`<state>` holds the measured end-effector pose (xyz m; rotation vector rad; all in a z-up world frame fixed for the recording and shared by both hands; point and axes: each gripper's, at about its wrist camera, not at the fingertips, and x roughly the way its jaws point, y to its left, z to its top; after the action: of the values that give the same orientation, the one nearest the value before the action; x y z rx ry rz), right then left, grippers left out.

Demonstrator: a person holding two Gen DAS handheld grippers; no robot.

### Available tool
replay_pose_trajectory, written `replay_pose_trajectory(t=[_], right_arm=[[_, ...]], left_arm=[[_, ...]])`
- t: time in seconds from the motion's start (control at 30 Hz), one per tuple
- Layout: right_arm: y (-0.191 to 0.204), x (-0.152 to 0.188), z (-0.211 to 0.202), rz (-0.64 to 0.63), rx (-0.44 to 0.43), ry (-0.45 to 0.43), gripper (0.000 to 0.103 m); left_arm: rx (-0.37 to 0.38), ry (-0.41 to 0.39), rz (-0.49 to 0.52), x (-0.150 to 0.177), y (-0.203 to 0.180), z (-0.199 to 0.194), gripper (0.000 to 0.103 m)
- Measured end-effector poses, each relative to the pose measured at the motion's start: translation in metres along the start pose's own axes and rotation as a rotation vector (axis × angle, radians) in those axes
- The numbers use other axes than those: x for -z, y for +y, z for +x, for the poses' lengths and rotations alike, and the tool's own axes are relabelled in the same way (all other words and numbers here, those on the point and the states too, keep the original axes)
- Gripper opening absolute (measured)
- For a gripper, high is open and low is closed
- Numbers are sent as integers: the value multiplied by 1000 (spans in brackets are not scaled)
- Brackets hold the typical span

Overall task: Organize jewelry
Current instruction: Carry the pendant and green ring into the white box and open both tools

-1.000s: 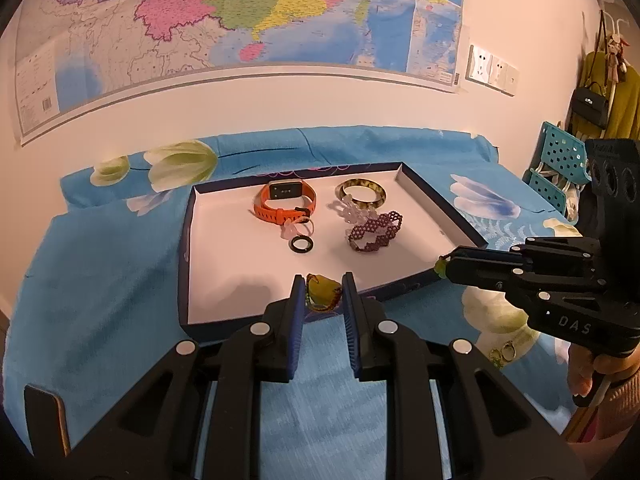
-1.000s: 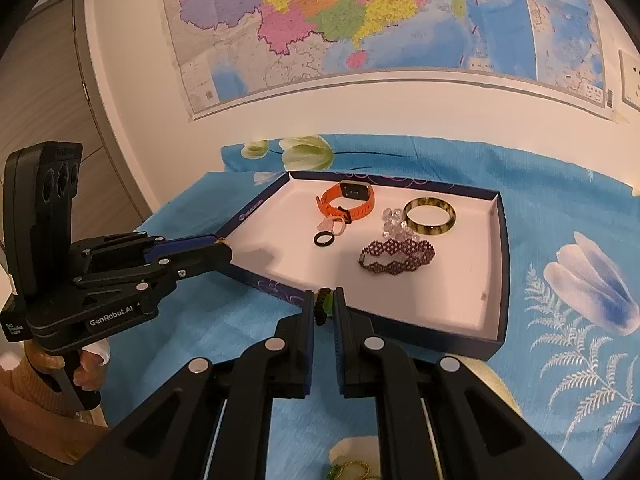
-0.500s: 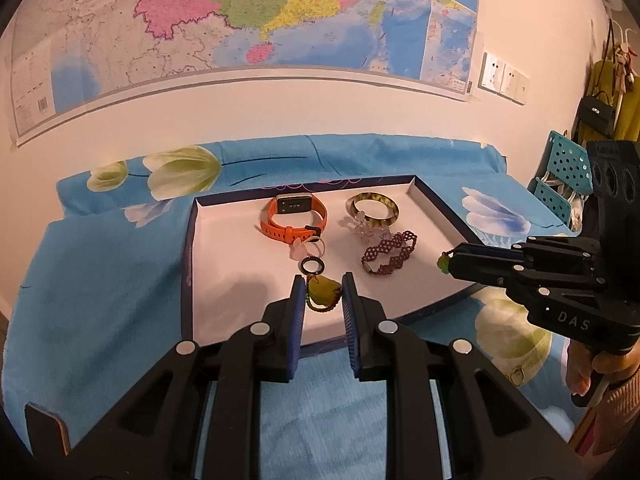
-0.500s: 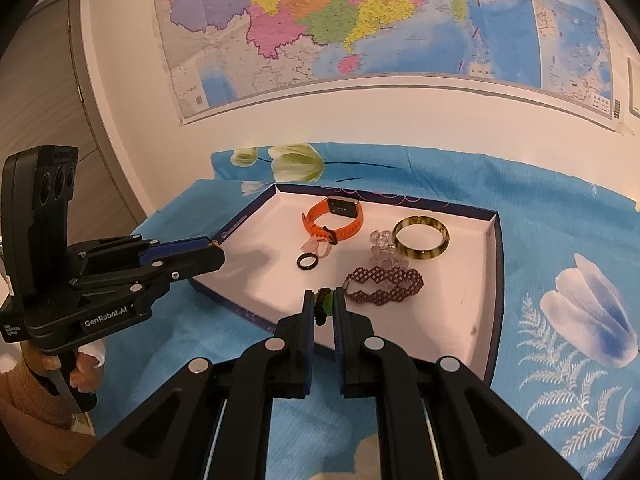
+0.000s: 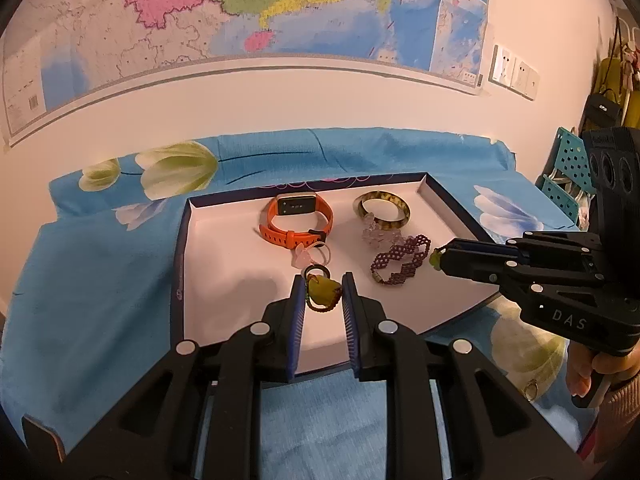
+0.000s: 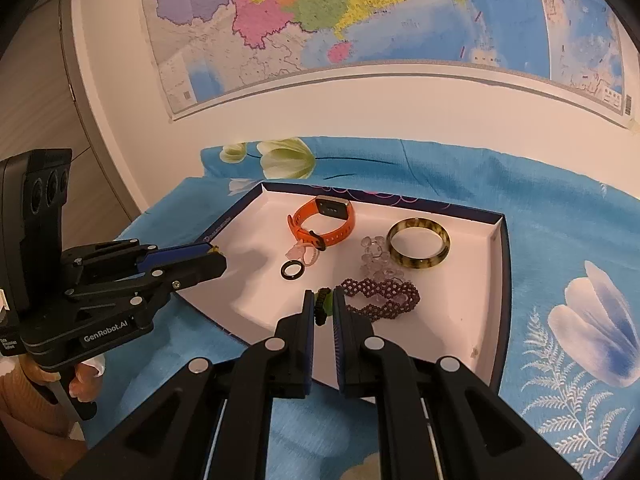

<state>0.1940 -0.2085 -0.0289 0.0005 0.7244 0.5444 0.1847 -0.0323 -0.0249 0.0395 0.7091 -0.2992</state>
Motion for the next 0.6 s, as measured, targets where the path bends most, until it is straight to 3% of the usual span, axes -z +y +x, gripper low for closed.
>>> replay_pose_trajectory(t=[0.6], right_arm=[[-7,-9,23,-15,37,43,8]], left_arm=[[-21,50,-22,-4,3,33,19]])
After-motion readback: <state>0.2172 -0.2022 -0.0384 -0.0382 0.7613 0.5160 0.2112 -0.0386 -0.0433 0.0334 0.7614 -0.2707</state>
